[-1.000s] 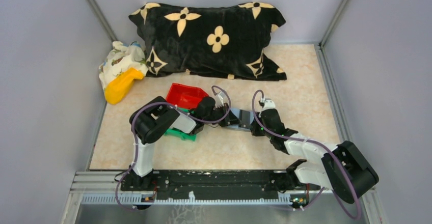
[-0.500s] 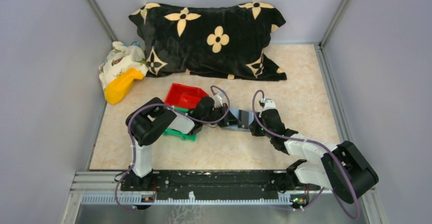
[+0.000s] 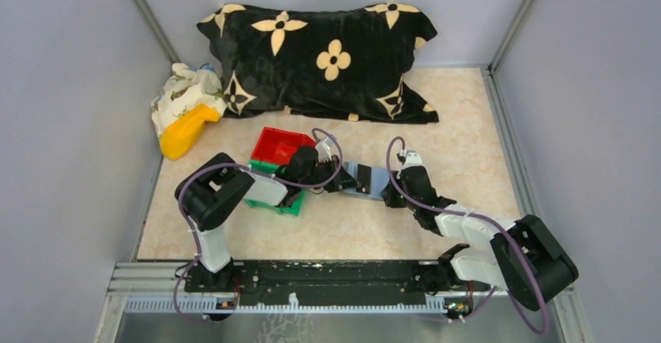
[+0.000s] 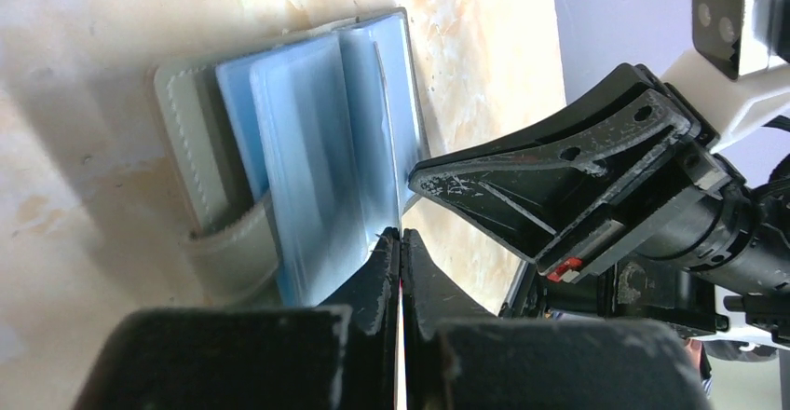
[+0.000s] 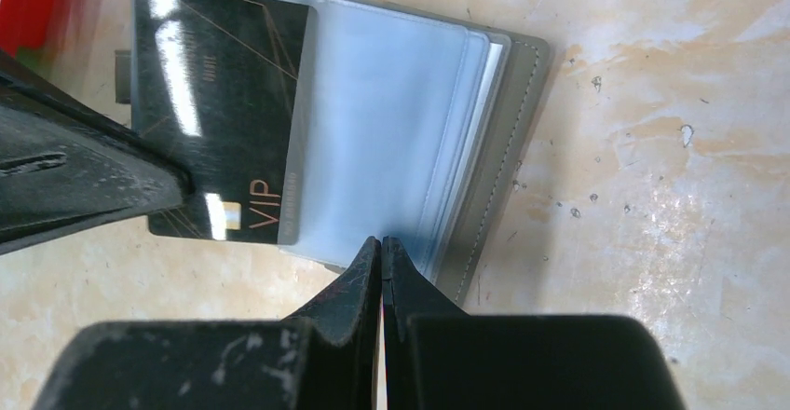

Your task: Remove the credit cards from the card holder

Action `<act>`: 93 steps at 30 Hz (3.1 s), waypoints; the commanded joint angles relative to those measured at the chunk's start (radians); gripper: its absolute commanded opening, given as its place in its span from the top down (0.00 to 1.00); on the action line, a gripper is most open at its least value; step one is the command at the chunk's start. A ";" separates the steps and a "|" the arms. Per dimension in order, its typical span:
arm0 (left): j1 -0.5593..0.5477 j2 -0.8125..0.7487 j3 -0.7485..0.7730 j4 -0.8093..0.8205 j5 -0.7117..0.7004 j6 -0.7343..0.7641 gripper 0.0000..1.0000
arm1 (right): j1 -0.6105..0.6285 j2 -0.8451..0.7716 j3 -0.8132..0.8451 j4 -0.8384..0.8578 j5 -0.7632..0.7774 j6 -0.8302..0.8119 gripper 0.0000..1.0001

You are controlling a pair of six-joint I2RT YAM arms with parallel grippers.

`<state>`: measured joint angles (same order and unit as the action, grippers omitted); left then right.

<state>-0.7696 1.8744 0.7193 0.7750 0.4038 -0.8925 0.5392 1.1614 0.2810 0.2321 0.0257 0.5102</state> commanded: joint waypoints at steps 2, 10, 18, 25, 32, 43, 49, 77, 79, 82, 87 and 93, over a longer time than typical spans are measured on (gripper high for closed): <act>0.022 -0.102 -0.025 -0.008 0.001 0.056 1.00 | -0.015 0.013 -0.010 0.024 -0.001 0.006 1.00; 0.032 -0.321 -0.023 -0.214 -0.054 0.291 1.00 | -0.016 -0.046 0.001 0.034 -0.044 -0.004 1.00; 0.052 -0.545 -0.101 -0.207 0.092 0.499 1.00 | -0.017 -0.370 0.094 -0.079 -0.149 -0.076 1.00; 0.077 -0.686 -0.226 -0.021 0.232 0.496 1.00 | -0.024 -0.589 0.242 -0.197 -0.264 -0.118 0.68; 0.078 -0.697 -0.193 0.050 0.522 0.468 1.00 | -0.024 -0.614 0.339 -0.225 -0.449 -0.186 0.54; 0.076 -0.703 -0.202 0.129 0.603 0.421 1.00 | -0.024 -0.568 0.368 -0.225 -0.657 -0.187 0.53; 0.077 -0.687 -0.198 0.150 0.595 0.413 1.00 | -0.024 -0.575 0.348 -0.186 -0.701 -0.152 0.56; 0.075 -0.642 -0.188 0.258 0.621 0.337 1.00 | -0.024 -0.513 0.282 0.000 -0.756 -0.068 0.64; 0.075 -0.636 -0.192 0.259 0.622 0.337 1.00 | -0.024 -0.500 0.281 0.024 -0.761 -0.061 0.64; 0.075 -0.628 -0.197 0.267 0.621 0.335 1.00 | -0.024 -0.479 0.282 0.059 -0.770 -0.052 0.66; 0.075 -0.621 -0.197 0.273 0.618 0.335 1.00 | -0.024 -0.463 0.286 0.072 -0.774 -0.051 0.93; 0.076 -0.621 -0.194 0.246 0.570 0.340 0.92 | -0.023 -0.478 0.278 0.056 -0.764 -0.062 1.00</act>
<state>-0.6930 1.2556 0.5091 0.9974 0.9882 -0.5541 0.5251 0.6987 0.5549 0.2375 -0.7528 0.4648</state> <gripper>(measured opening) 0.006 0.008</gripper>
